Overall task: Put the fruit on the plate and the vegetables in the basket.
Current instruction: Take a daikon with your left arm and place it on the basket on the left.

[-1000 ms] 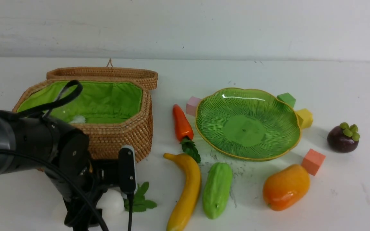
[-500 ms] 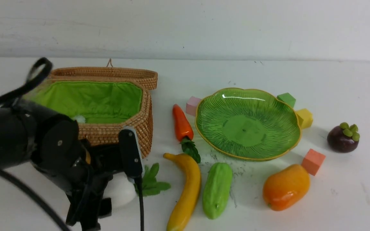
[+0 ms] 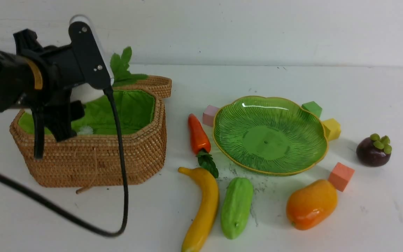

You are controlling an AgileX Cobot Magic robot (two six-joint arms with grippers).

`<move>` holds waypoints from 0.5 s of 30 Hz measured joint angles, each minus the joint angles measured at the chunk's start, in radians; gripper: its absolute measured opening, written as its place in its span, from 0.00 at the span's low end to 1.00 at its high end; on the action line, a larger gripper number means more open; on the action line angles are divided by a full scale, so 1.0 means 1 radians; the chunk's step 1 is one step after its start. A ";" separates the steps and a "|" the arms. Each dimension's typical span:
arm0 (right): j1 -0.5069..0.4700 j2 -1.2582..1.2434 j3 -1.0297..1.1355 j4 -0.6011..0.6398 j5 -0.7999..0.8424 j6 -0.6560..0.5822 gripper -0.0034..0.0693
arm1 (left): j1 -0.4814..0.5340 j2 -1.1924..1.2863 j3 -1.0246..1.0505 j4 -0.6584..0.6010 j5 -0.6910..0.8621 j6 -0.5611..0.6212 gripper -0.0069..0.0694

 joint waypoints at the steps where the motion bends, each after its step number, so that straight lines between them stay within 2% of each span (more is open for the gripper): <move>1: 0.000 0.000 0.000 0.000 -0.002 0.000 0.22 | 0.011 0.020 -0.011 0.009 -0.004 -0.002 0.73; 10: 0.000 0.000 0.000 -0.001 -0.046 0.000 0.23 | 0.040 0.154 -0.050 0.065 -0.017 -0.003 0.73; 15: 0.000 0.000 0.000 -0.001 -0.048 0.000 0.24 | 0.040 0.157 -0.053 0.100 -0.021 -0.003 0.85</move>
